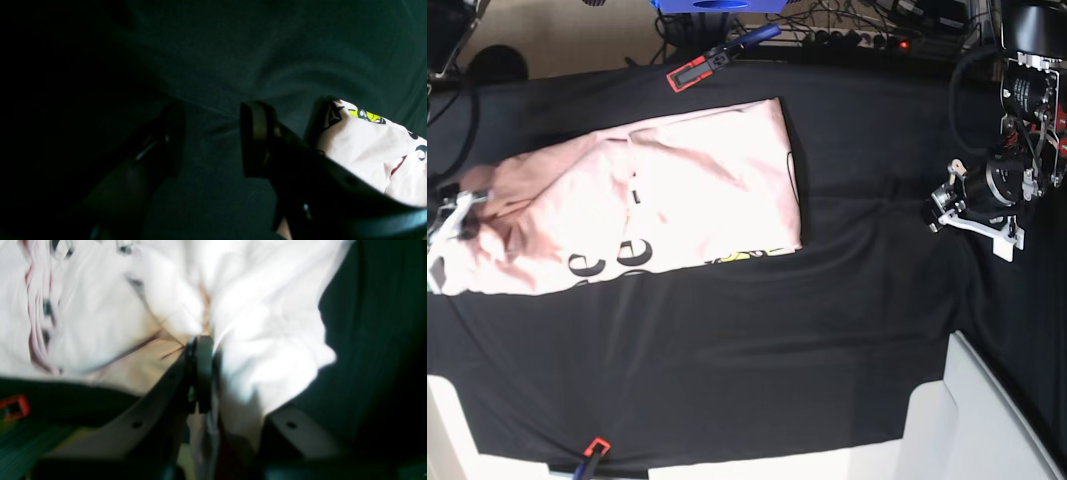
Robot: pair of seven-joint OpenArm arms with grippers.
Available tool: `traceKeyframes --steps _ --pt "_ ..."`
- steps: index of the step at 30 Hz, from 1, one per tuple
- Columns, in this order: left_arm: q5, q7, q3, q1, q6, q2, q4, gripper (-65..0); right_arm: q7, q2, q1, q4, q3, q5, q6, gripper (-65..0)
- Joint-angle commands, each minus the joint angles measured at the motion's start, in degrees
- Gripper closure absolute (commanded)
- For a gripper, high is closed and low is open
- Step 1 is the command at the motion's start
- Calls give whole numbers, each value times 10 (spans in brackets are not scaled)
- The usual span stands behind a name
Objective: Fold the T-shirt properly
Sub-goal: 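Grasp the shirt's end with the right gripper and fold it over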
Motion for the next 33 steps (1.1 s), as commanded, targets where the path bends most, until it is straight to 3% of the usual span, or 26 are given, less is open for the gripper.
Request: traceKeyframes --steps 1,9,14,17,21,23,30,33 --pt "-4 -3 -9 -5 -4 -12 8 -265 15 4 0 29 -18 16 -6 0" --pt "-4 -1 -35 -4 -3 -28 7 -264 15 -15 -39 109 -141 15 -136 0" --pt "-1 8 -114 29 -3 -31 0 -264 19 -15 -45 127 -220 15 -218 0" --pt "51 47 -157 35 -4 -31 3 -264 45 -15 -46 127 -283 15 -270 0" --pt "124 82 -174 35 -14 -28 5 -267 56 -15 -42 127 -382 15 -382 0" --pt "124 84 -174 37 -27 -28 5 -267 62 -11 -25 125 -432 15 -447 0" --pt "126 80 -174 52 -27 -30 5 -267 56 -9 24 113 -549 15 -661 0" --pt "126 80 -174 53 -27 -30 5 -267 38 -13 45 89 -595 15 -722 0"
